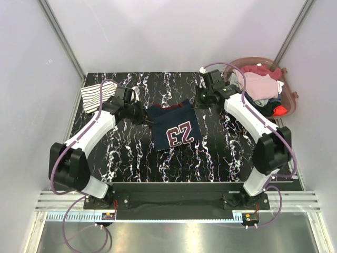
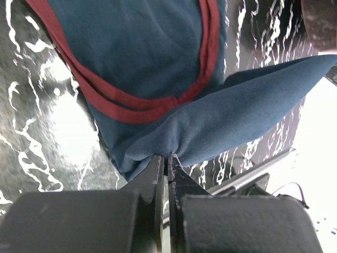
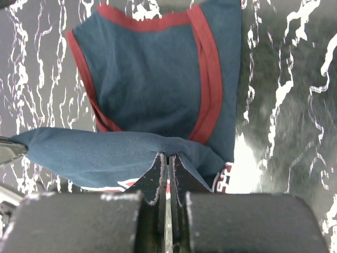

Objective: Fold and stack the tank tops

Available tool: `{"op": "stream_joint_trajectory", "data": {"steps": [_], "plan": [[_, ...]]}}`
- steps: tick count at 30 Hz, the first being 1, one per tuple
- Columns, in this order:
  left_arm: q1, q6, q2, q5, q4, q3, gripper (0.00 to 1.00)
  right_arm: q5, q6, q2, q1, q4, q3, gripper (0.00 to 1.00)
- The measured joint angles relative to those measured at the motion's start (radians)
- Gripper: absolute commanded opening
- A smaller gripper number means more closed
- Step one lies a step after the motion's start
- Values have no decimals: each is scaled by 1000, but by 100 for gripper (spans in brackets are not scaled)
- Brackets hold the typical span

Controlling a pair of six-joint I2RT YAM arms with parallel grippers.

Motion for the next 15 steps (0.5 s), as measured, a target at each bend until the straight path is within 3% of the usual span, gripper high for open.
{"op": "stream_joint_trajectory", "data": {"steps": [15], "plan": [[98, 2, 211, 16, 59, 92, 0, -26, -21, 269, -17, 76, 194, 0]]}}
